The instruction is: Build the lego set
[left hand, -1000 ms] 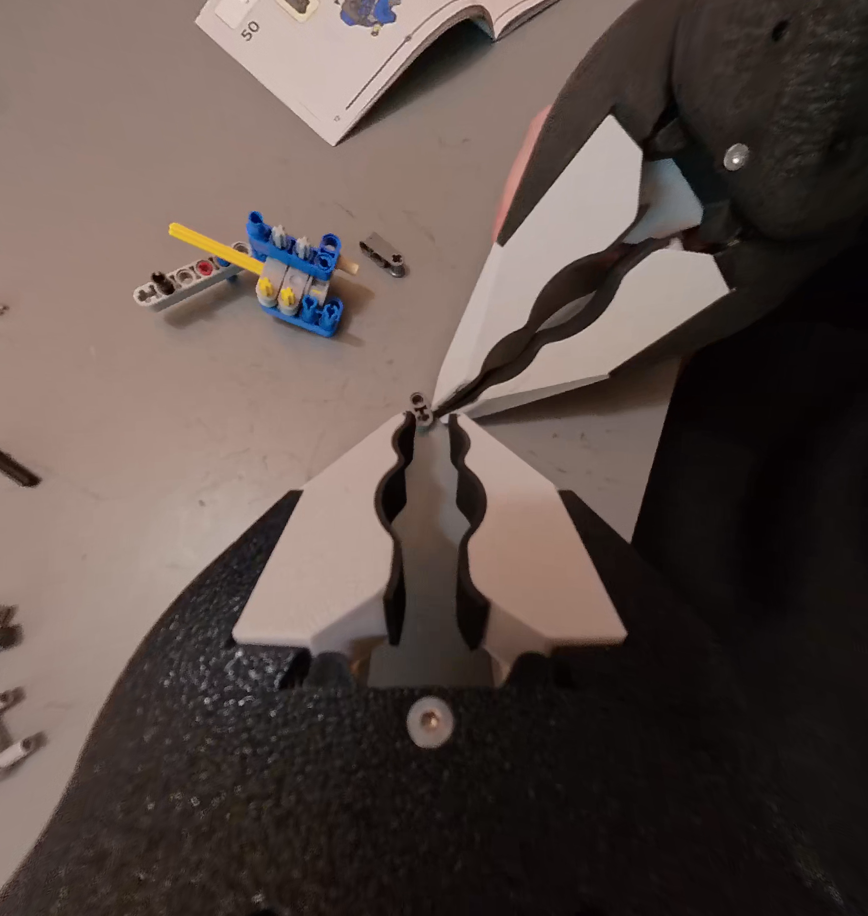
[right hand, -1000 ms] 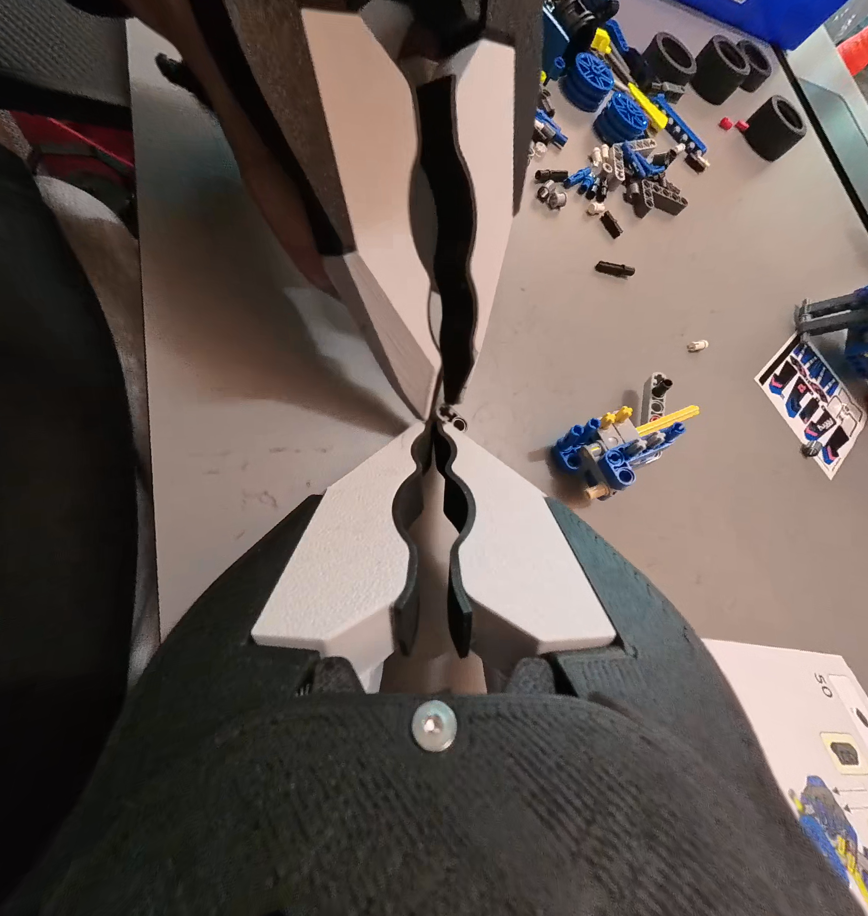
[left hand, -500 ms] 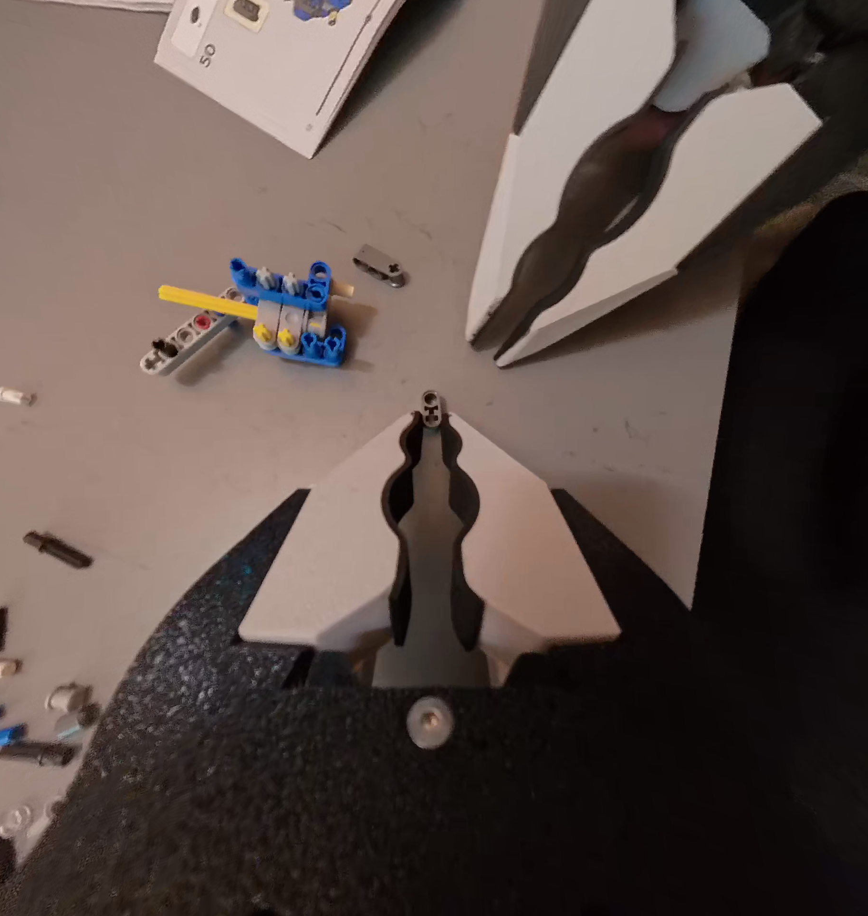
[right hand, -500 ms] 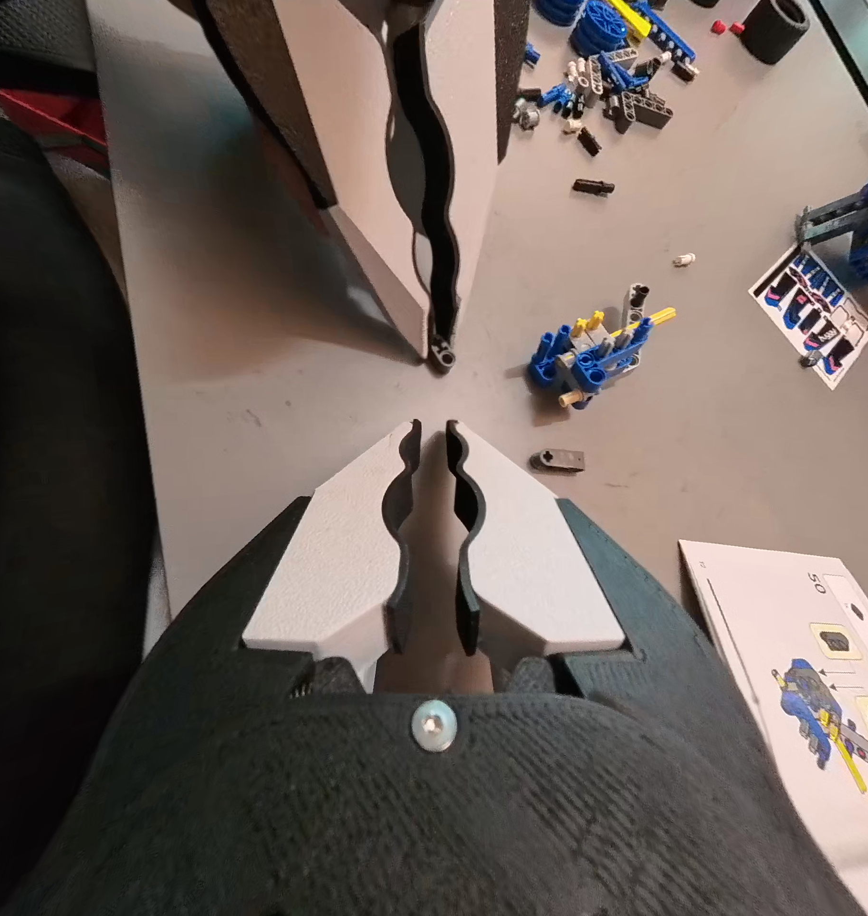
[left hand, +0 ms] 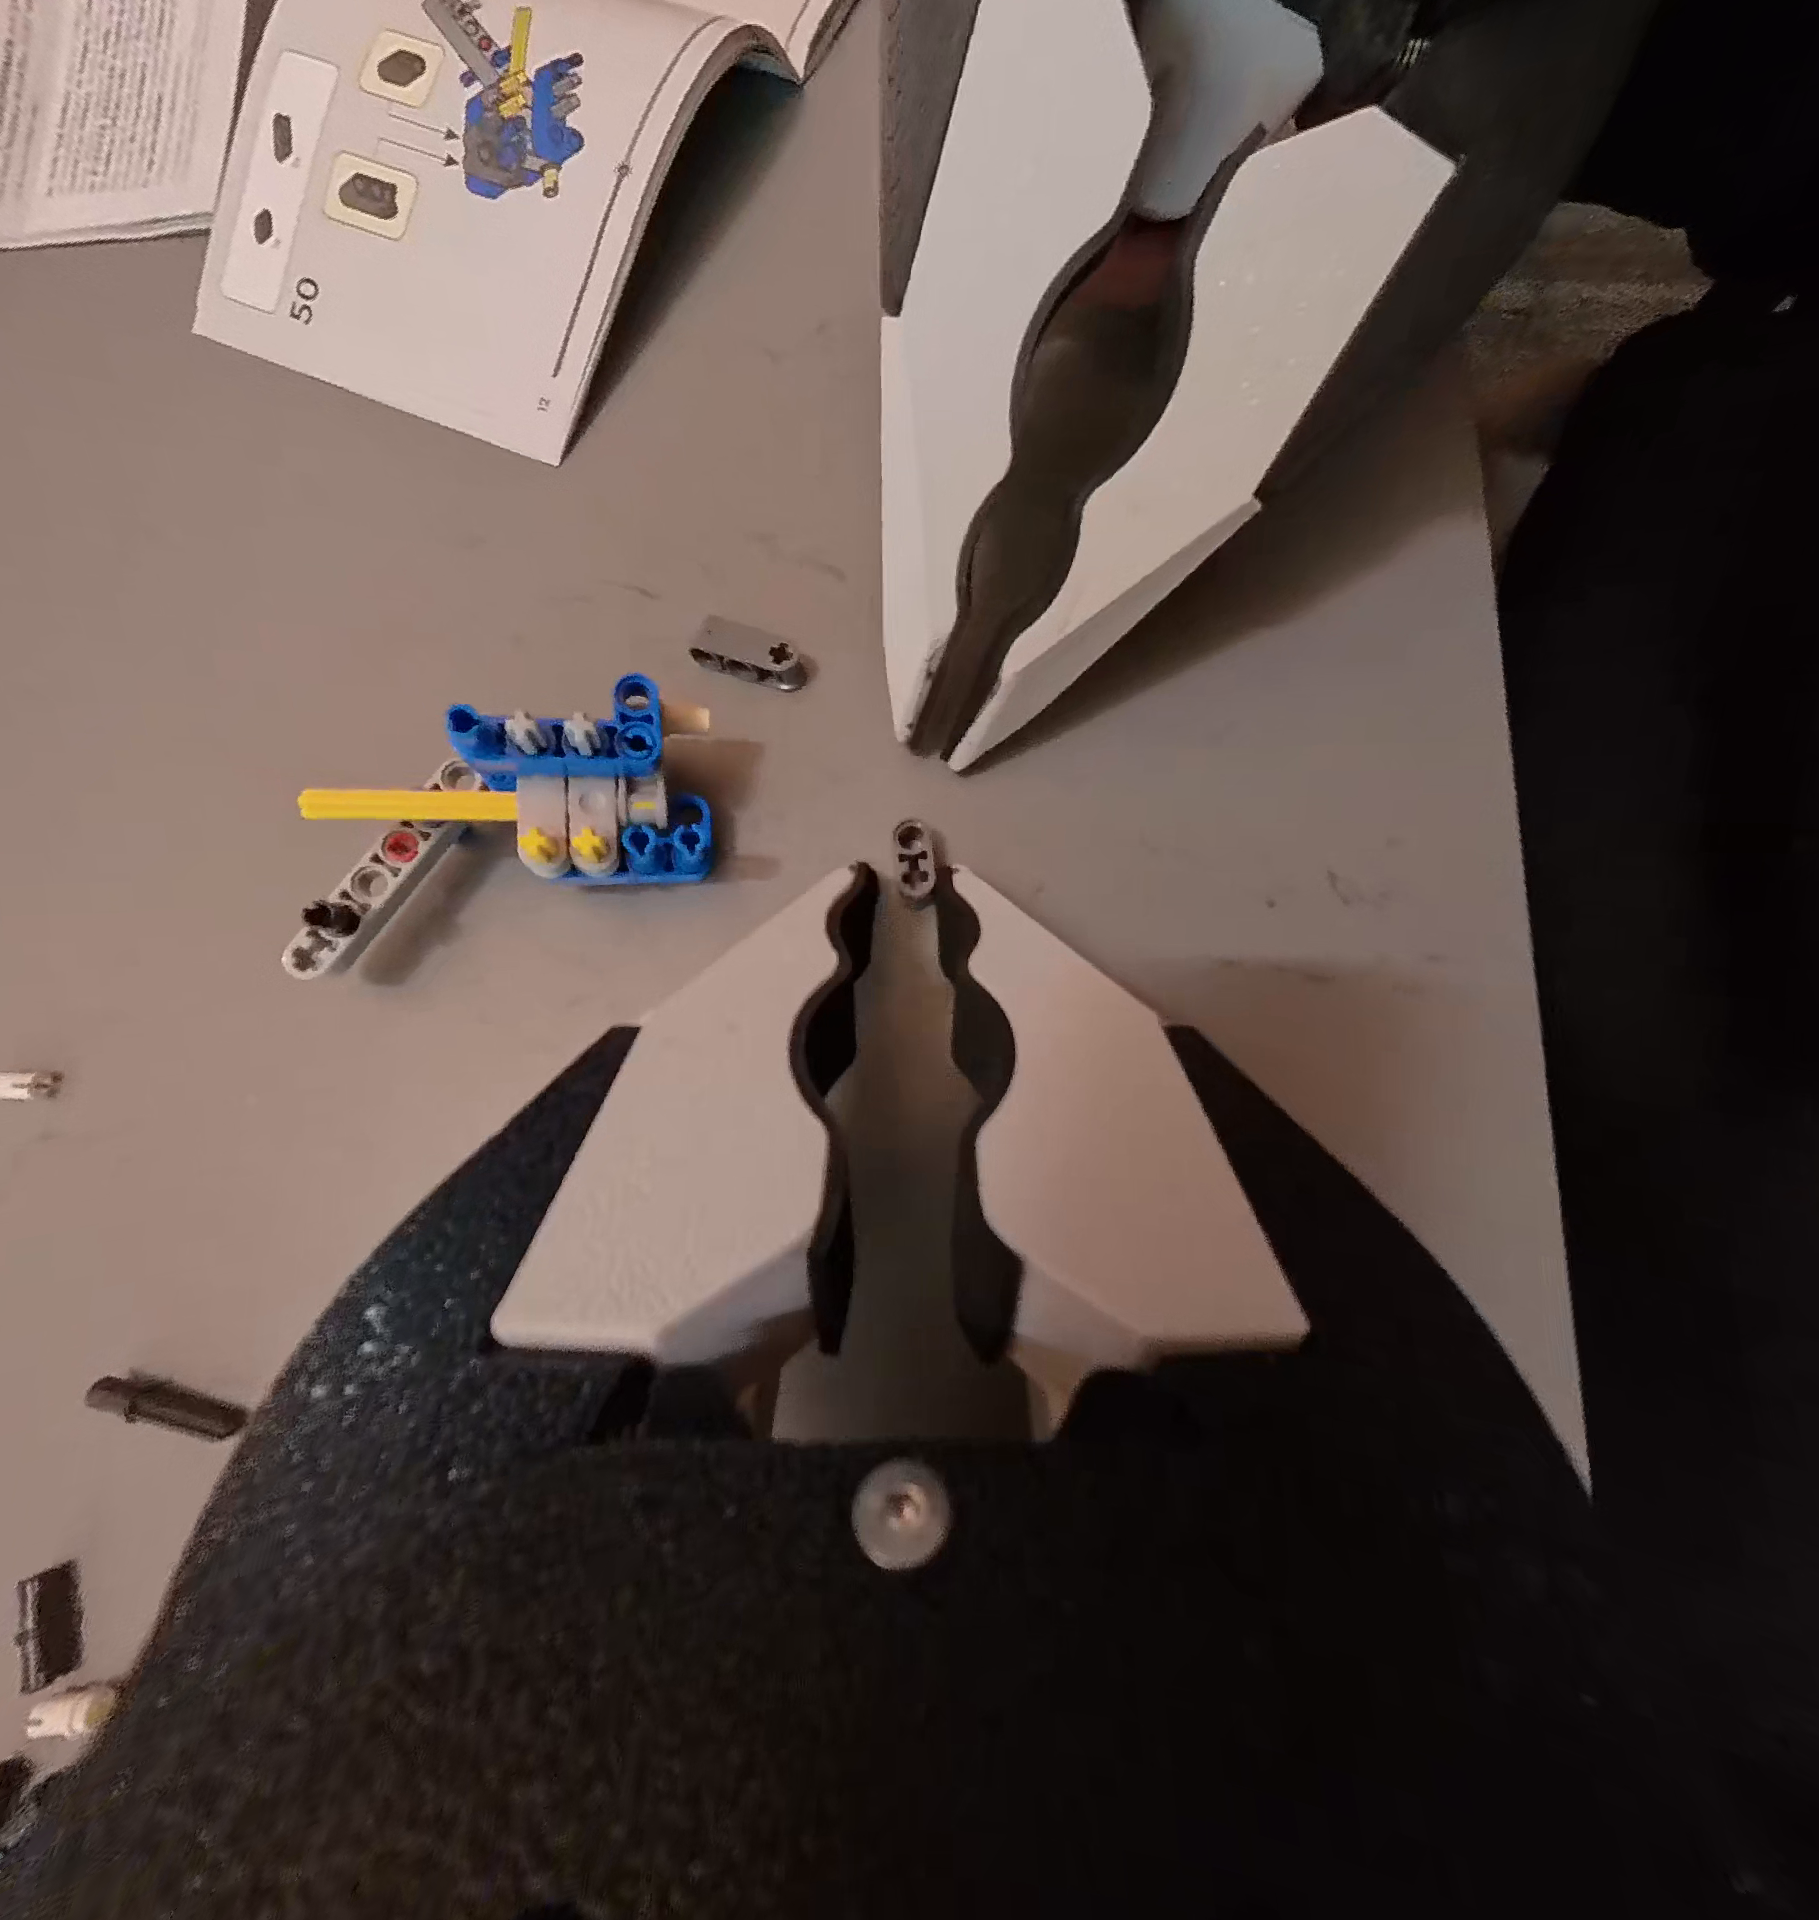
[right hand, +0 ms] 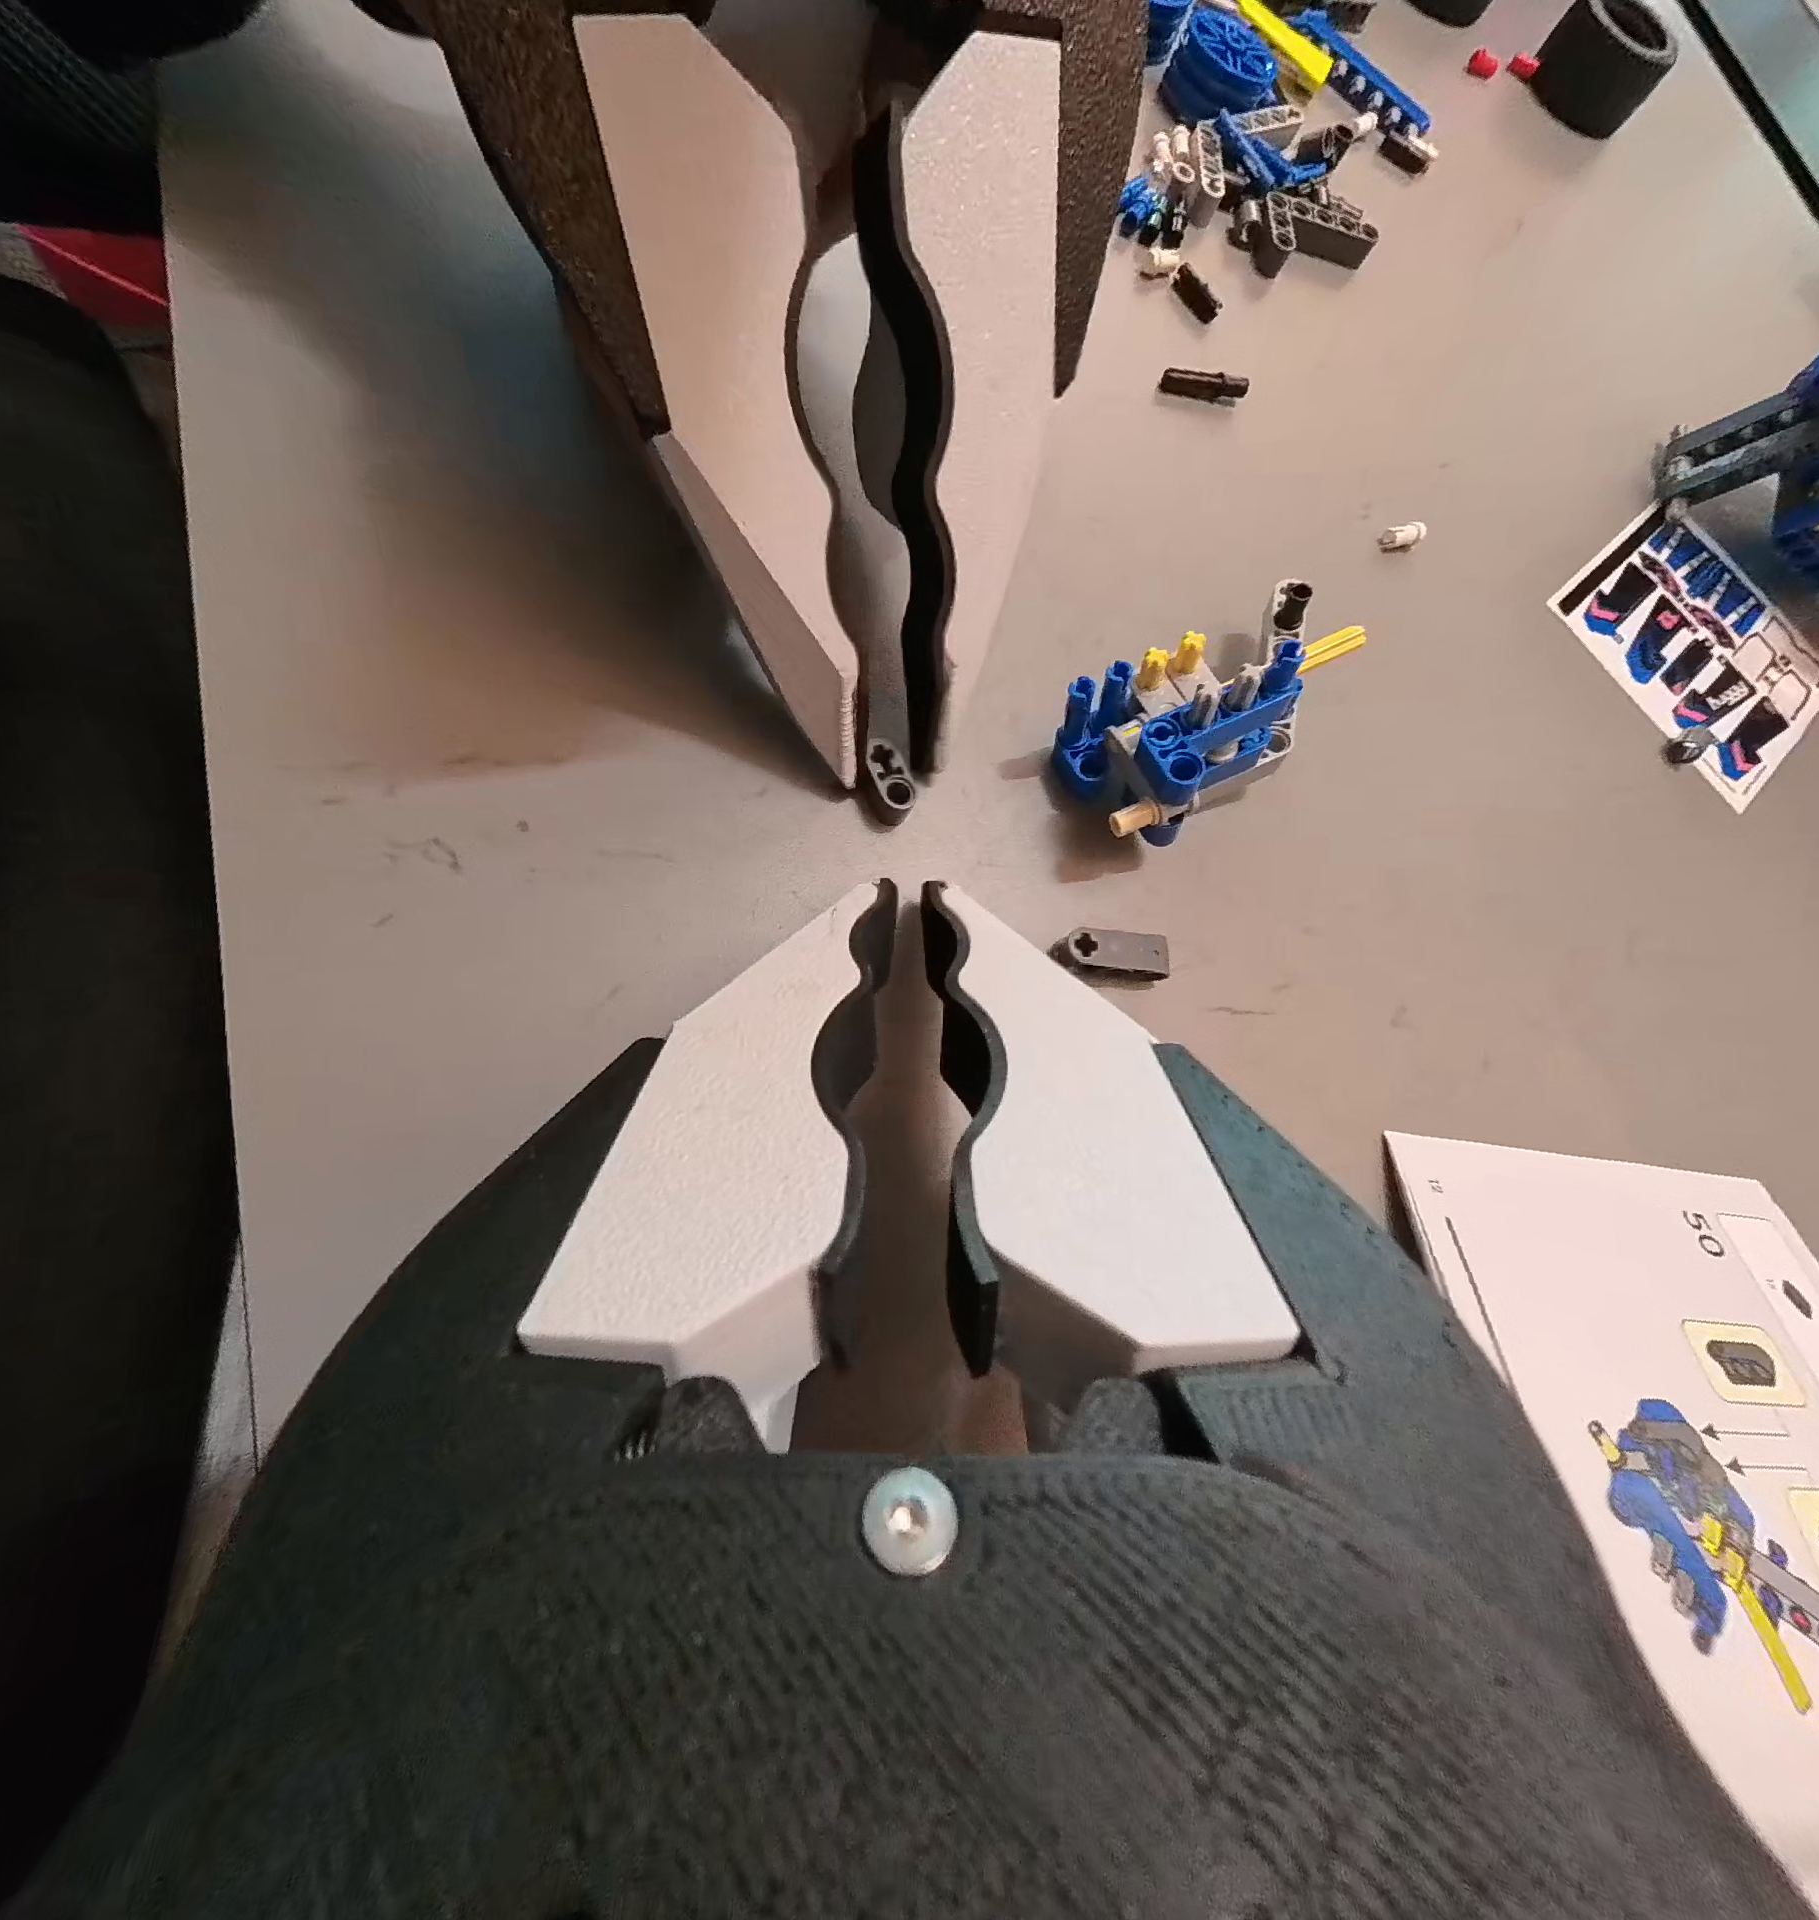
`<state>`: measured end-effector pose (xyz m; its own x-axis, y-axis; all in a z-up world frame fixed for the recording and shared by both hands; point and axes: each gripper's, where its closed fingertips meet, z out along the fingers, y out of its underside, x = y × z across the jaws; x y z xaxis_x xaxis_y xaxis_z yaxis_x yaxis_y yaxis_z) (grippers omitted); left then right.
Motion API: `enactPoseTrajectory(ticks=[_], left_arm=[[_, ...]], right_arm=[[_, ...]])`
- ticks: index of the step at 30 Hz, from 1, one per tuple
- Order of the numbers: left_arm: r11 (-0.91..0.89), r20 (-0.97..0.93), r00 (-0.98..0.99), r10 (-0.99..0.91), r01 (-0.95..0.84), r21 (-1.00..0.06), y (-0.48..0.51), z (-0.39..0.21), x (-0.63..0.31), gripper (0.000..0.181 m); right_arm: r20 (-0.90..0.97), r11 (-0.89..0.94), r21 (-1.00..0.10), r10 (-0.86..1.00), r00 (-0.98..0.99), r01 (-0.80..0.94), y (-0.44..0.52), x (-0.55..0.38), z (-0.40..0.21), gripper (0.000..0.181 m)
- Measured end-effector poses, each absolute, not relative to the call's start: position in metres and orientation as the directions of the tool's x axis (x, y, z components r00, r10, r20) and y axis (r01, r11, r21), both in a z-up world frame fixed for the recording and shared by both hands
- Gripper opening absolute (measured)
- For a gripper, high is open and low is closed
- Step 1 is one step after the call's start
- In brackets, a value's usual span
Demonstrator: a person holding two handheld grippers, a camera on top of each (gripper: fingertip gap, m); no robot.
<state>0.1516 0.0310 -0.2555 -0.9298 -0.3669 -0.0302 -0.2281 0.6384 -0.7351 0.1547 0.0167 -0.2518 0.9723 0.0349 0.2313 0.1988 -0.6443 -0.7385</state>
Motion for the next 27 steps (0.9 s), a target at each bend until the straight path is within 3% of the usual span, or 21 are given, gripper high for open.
enactPoseTrajectory(ticks=[14, 27], left_arm=[[0.635, 0.002, -0.934, -0.358, -0.245, -0.733, 0.0289, -0.2553, 0.1471, 0.018], [0.659, -0.018, -0.938, -0.346, -0.230, -0.716, 0.0258, -0.2554, 0.1478, 0.004]], right_arm=[[0.205, -0.647, -0.741, 0.033, 0.978, 0.177, 0.0166, 0.1553, -0.2521, 0.005], [0.213, -0.646, -0.740, 0.036, 0.976, 0.185, 0.0165, 0.1547, -0.2519, 0.004]])
